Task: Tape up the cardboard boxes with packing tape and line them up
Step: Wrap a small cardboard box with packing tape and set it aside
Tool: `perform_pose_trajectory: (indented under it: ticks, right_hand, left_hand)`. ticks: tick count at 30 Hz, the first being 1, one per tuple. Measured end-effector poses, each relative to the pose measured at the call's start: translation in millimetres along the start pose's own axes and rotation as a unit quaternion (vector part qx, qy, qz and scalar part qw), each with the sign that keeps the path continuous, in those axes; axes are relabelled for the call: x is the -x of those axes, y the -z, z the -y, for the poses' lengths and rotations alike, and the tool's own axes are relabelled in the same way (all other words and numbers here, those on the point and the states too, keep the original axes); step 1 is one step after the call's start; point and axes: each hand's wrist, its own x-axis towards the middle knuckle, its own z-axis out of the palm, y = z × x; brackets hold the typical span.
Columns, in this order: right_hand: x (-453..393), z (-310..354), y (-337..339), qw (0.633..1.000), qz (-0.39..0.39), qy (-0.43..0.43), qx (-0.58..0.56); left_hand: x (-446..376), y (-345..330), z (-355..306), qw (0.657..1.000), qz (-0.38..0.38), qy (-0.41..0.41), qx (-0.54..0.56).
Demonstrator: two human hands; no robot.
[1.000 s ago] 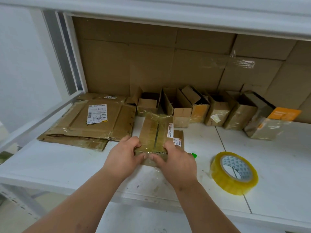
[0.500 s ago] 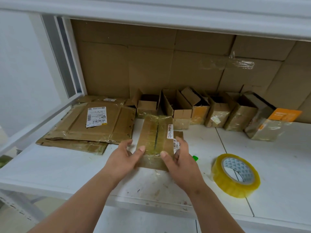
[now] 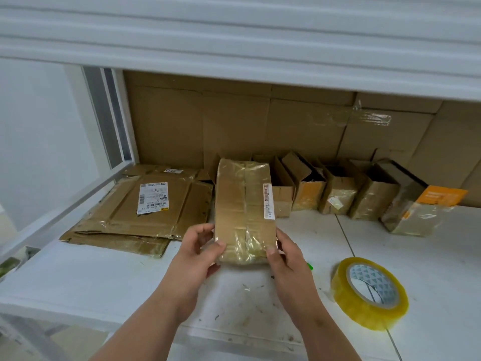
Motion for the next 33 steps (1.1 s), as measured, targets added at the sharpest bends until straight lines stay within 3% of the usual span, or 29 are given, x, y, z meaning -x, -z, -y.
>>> perform_pose_trajectory:
  ticks: [9,11,15,21,25,28,33]
  right_hand:
    - [9.4,11.6,7.9,1.0,0.001,0.002,0.02]
    - [10.4,12.1,12.2,1.0,-0.01,-0.003,-0.002]
    - [19.1,12.2,17.5,1.0,-0.016,-0.011,-0.023]
    - [38.7,6.0,54.7,0.996,0.021,0.074,-0.045]
    - [57.0,1.0,103.5,0.991,0.03,0.077,-0.105]
    - [79.5,-1.7,157.2,0.969,0.049,0.078,-0.229]
    - [113.4,-30.4,251.2,0.928,0.007,-0.042,-0.371]
  left_hand:
    - [8.4,-2.8,-3.6,0.999,0.001,-0.036,0.018]
    - [13.9,-8.6,-6.2,0.998,-0.019,-0.061,-0.012]
    - [32.2,-26.5,-18.2,0.974,-0.126,-0.152,-0.111]
    - [67.5,-81.0,-33.6,0.936,-0.163,-0.225,-0.215]
    - [93.1,-139.7,-40.5,0.926,-0.108,-0.252,-0.261]
    - [115.0,-196.4,-36.5,0.917,-0.026,-0.28,-0.284]
    - [146.0,-278.3,-14.1,0.908,0.109,-0.28,-0.292]
